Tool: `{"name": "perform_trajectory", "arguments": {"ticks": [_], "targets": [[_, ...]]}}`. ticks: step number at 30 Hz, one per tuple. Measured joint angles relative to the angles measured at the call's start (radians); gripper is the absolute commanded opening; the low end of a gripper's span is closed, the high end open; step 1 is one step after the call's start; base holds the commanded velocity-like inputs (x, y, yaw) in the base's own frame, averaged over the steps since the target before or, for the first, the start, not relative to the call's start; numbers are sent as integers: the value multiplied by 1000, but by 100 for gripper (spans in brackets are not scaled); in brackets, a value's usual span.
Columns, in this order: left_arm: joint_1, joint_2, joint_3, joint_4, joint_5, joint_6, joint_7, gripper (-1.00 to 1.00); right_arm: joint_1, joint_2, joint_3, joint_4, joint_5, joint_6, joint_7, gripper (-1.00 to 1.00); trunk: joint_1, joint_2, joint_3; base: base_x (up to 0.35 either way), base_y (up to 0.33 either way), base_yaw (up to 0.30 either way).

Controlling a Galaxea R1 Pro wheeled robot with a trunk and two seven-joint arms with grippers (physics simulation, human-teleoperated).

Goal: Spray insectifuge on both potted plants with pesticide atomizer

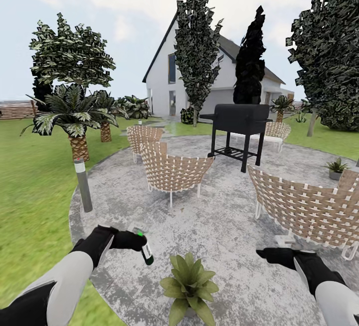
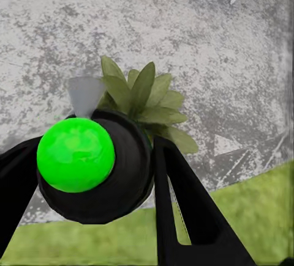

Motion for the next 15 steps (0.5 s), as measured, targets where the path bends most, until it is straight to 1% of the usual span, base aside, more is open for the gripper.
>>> {"name": "perform_trajectory", "arguments": {"ticks": [2, 6, 9, 15], "targets": [[0, 0, 0, 1, 0, 15, 0, -100, 0, 0, 0, 0, -10, 0, 0, 100, 0, 0, 0, 0, 0, 0], [0, 0, -1, 0, -1, 24, 2, -100, 0, 0, 0, 5, -17, 0, -2, 100, 0, 0, 0, 24, 0, 0], [0, 0, -1, 0, -1, 23, 2, -100, 0, 2, 0, 17, -18, 0, -1, 100, 0, 0, 0, 243, 0, 0], [0, 0, -1, 0, -2, 24, 3, -100, 0, 2, 0, 52, -18, 0, -1, 100, -1, 0, 0, 320, 0, 0]]}}
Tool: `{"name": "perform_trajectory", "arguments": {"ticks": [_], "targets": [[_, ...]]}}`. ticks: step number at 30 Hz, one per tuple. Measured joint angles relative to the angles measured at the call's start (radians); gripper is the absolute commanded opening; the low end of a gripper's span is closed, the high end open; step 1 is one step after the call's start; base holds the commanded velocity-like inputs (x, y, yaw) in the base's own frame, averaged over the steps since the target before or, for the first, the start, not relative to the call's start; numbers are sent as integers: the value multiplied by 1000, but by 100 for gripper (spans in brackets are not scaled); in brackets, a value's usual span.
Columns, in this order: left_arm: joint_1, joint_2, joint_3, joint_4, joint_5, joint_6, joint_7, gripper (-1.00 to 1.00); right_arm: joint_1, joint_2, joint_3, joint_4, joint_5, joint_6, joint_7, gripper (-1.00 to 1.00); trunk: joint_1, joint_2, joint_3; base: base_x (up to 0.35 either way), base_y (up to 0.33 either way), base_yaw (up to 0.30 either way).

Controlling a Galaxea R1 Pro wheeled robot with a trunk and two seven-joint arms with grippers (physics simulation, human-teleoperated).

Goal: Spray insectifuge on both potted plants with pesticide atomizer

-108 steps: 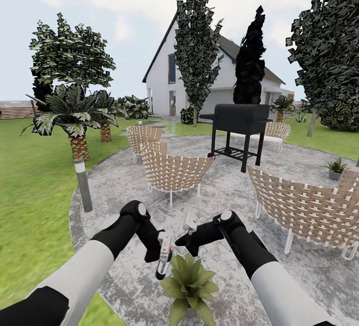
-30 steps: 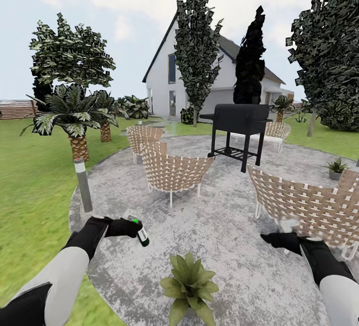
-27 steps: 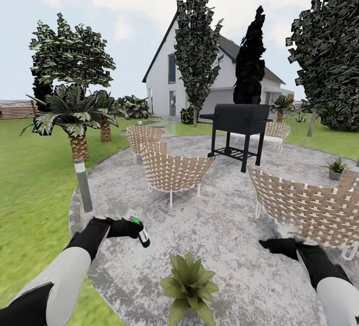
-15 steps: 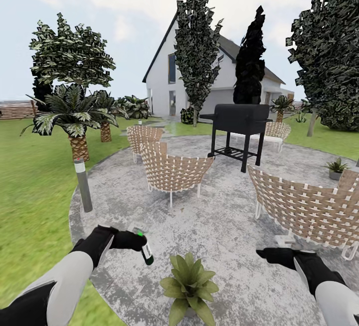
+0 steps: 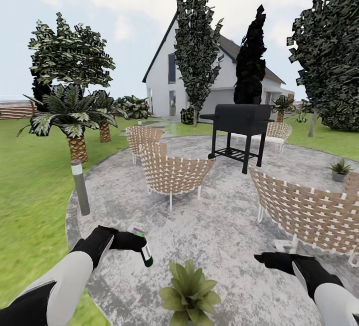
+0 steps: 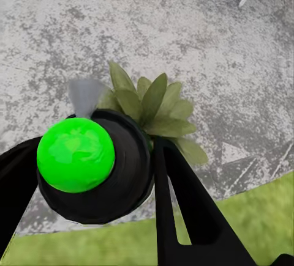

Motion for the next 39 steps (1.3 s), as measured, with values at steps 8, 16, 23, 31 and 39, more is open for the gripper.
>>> {"name": "perform_trajectory", "arguments": {"ticks": [8, 16, 23, 31, 39], "targets": [[0, 0, -2, 0, -2, 0, 0, -100, 0, -1, -1, 3, 0, 0, 1, 100, 0, 0, 0, 326, 0, 0], [0, 0, -3, 1, -3, 2, 1, -100, 0, -5, -2, 2, -1, 0, 2, 100, 0, 0, -1, 257, 0, 0], [0, 0, -3, 2, -2, 2, 2, -100, 0, -4, -2, 2, -1, 0, 1, 100, 1, 0, -6, 31, 0, 0], [0, 0, -3, 2, -2, 2, 2, -100, 0, -4, -2, 17, 0, 0, 0, 100, 1, 0, -6, 1, 0, 0], [0, 0, -3, 2, -2, 2, 2, -100, 0, -4, -2, 23, 0, 0, 0, 100, 1, 0, -6, 0, 0, 0]]}}
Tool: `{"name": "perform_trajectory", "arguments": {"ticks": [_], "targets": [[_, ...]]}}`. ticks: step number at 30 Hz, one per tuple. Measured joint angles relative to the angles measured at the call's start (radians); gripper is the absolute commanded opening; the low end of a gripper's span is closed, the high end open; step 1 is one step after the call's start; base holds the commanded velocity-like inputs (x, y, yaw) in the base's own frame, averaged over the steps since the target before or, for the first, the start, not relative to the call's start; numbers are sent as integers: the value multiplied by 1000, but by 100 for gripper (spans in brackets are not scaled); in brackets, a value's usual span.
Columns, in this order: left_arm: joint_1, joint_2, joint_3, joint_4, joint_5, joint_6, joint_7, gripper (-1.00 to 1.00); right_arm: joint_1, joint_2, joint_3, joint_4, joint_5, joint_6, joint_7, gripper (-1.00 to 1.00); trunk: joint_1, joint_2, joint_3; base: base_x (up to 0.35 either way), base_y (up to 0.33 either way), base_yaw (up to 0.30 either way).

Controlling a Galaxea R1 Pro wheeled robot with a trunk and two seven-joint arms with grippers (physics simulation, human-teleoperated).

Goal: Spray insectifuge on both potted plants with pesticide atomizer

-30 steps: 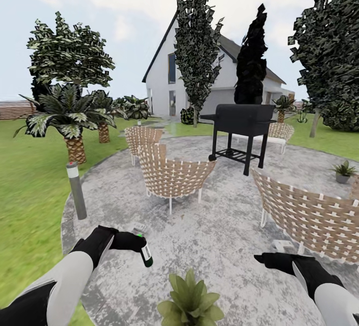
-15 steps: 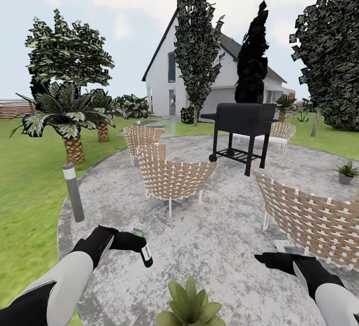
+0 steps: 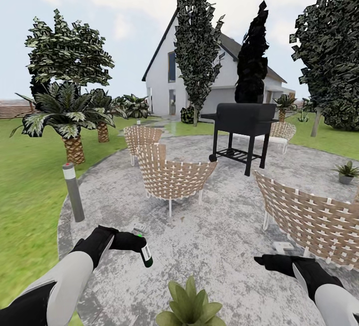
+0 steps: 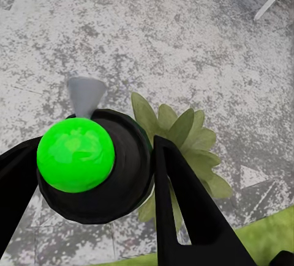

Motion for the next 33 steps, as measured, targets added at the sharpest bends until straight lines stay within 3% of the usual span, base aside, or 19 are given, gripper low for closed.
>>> {"name": "perform_trajectory", "arguments": {"ticks": [16, 19, 24, 33], "targets": [[0, 0, 0, 2, 0, 1, 0, -100, 0, -2, 0, -2, -1, 0, 1, 100, 0, 0, -3, 0, 0, 0], [0, 2, -2, 45, -2, 1, 0, -100, 0, -2, 0, -2, -1, 0, 1, 100, 0, 0, -7, 0, 0, 0], [0, 29, -6, 110, -2, 0, 2, -100, 0, -1, 0, -1, -2, 1, 1, 100, 0, 0, -15, 0, 0, 0], [1, 41, -10, 137, -7, 2, 2, -100, 0, 1, 0, 11, -97, 5, 0, 100, 0, 0, -30, 0, 0, 0]]}}
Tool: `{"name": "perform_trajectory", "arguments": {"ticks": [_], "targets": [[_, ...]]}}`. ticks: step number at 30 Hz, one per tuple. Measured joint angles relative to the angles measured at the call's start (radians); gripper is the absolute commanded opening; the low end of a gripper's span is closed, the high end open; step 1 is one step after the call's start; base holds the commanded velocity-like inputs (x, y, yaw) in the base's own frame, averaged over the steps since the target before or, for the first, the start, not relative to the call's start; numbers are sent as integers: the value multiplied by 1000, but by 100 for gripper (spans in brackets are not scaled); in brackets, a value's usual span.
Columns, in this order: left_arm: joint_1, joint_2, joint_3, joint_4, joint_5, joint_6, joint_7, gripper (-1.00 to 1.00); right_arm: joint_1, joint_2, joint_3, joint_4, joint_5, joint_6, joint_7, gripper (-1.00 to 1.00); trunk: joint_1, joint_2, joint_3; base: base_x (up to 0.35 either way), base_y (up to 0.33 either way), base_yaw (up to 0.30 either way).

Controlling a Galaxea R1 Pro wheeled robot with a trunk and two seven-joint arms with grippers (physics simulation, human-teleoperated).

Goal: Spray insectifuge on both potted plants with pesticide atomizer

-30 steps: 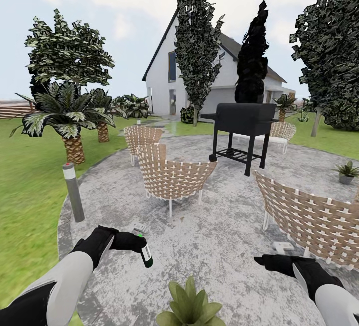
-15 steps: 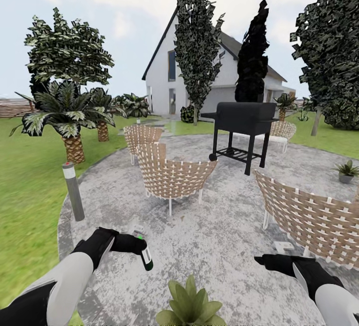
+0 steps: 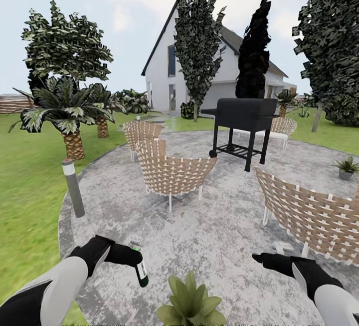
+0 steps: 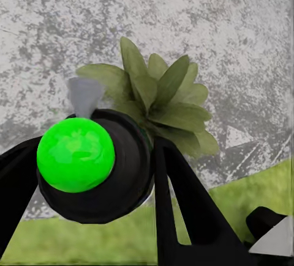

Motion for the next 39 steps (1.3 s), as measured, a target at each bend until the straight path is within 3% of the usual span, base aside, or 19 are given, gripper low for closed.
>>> {"name": "perform_trajectory", "arguments": {"ticks": [6, 9, 14, 39], "targets": [[0, 0, -8, 21, -6, 53, -2, -100, 0, -4, 0, 37, -7, 0, 0, 100, 0, 0, -10, 0, 0, 0], [0, -3, -58, 21, -66, 103, -2, -100, 0, -4, 0, 39, -7, -1, -1, 100, 0, 0, -15, 0, 0, 0], [0, -6, -93, 22, -132, 117, -2, -100, 0, -4, 0, 39, -7, -3, -1, 100, 0, 0, -23, 0, 0, 0], [0, -13, -98, 50, -142, 119, -2, -100, 0, -4, 0, 40, -7, -4, -5, 100, 0, 0, -63, 0, 0, 0]]}}
